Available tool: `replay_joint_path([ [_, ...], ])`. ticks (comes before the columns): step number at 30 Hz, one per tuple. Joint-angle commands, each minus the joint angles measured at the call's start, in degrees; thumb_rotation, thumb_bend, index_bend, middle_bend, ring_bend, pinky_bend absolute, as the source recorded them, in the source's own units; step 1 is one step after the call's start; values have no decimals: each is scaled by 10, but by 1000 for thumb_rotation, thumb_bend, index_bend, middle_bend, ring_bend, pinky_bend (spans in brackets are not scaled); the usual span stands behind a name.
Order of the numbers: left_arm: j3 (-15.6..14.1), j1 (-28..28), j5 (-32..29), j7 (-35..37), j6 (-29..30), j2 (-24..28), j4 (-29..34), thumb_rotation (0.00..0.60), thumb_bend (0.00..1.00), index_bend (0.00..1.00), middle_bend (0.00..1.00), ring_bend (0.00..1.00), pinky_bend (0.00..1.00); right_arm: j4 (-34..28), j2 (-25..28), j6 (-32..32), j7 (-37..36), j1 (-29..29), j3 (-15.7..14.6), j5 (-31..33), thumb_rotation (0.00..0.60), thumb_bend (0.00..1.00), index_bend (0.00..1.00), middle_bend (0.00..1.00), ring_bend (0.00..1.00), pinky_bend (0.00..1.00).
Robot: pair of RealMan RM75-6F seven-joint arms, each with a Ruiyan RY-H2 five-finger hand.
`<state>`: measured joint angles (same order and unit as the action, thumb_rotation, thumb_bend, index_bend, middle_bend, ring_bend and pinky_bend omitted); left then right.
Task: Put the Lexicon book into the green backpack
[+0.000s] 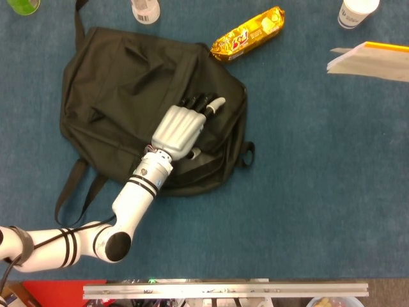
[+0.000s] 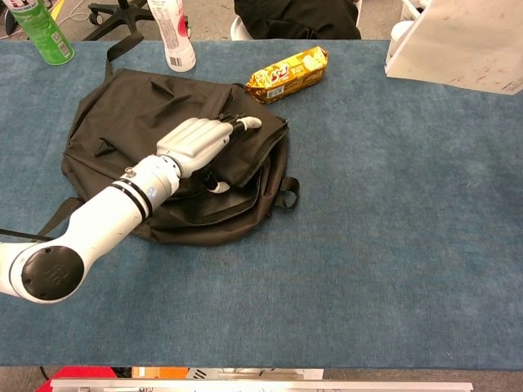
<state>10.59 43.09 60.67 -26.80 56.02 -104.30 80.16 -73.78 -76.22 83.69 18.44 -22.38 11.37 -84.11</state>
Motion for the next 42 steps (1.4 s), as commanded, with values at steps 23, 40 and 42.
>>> replay_joint_path([
  [23,41,-62,97,207,96,109,54,600,318,598,651,671,834,-75,16,4,-20,-9,-32,-77,600,452,911,668,575,683],
  [40,54,-71,52,222,73,169,131,600,317,571,645,659,835,-43,-67,-39,-1,-60,-44,-124,600,448,911,668,576,683],
  [42,55,-71,51,220,73,173,136,600,317,570,645,658,835,-29,-79,-43,3,-68,-44,-131,600,448,911,668,576,683],
])
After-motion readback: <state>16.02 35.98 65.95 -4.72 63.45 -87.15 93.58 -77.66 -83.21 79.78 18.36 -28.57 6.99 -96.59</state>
